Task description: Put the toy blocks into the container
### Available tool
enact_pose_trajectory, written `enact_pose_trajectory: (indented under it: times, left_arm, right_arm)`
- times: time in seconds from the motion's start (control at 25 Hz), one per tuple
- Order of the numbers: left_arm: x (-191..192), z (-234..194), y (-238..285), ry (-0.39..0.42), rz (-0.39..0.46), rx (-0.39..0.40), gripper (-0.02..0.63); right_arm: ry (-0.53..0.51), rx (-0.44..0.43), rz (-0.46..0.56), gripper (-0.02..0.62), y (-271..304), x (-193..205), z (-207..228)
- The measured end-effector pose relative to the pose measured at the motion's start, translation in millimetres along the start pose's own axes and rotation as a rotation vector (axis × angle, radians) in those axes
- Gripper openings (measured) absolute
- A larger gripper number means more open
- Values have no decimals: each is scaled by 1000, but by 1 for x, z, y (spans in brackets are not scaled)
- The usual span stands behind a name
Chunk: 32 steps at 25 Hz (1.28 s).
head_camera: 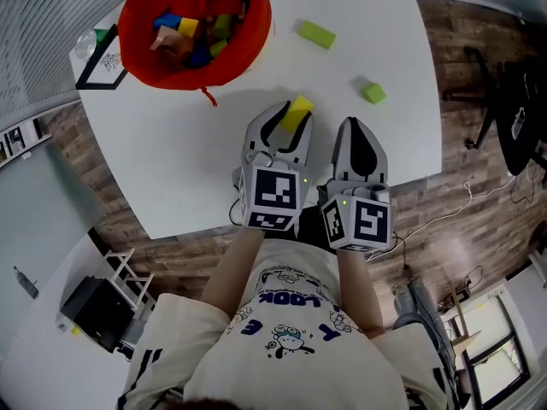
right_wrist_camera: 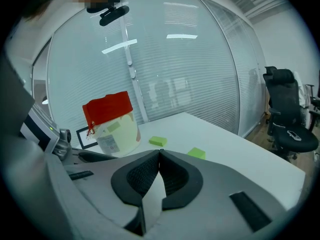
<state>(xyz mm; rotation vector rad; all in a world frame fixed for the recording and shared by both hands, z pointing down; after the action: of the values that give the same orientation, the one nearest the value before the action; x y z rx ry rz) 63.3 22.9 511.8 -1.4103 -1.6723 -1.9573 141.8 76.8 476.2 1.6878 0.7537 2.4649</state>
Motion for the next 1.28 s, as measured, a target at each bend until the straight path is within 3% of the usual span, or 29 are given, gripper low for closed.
enact_pose_trajectory:
  times: [0.56,1.28]
  left_arm:
    - [-46,-13,-44,-30,138,-72,174]
    - [-91,-59,-111,-58,287,-247,173]
  right_arm:
    - [-53,-81,76,31,-9,-39,-33]
    - [-122,-253,188,31,-8,-92,-99]
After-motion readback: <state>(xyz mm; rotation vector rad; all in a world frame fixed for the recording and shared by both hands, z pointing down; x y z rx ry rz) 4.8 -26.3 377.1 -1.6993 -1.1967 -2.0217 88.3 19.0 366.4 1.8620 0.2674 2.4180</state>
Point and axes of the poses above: the fingertips, and each gripper's own axes: y forward along the fingers, z to its right, x out of its underside, the point moved 2 cm from there along -y, backward along the fingers, and after that the axes turned 2 degrees about y, right-handed, at the moved point
